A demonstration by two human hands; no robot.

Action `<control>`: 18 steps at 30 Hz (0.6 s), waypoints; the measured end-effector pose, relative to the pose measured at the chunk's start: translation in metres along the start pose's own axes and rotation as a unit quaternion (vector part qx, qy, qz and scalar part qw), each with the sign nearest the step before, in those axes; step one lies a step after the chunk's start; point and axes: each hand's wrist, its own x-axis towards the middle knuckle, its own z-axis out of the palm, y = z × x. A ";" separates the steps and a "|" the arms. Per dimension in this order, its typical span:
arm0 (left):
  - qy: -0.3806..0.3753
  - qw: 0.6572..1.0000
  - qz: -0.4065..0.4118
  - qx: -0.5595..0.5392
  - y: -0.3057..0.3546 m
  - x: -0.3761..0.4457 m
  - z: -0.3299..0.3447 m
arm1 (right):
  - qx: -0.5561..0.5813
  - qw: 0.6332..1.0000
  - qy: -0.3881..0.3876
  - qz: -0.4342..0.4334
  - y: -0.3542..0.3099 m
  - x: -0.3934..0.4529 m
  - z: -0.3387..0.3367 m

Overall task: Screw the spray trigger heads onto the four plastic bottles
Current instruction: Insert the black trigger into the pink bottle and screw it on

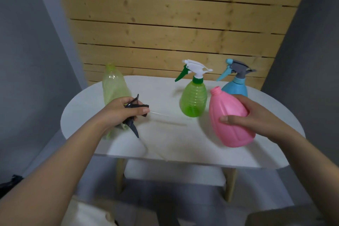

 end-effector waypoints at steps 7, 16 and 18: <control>0.028 0.996 0.011 -0.087 0.006 0.003 0.007 | -0.054 0.995 -0.082 -0.003 0.017 -0.002 -0.001; 0.006 0.997 0.021 -0.071 0.009 0.006 0.017 | -0.099 0.988 -0.100 -0.061 0.019 0.006 0.006; 0.004 0.998 0.024 -0.057 0.010 0.005 0.019 | -0.105 0.987 -0.101 -0.069 0.018 0.007 0.007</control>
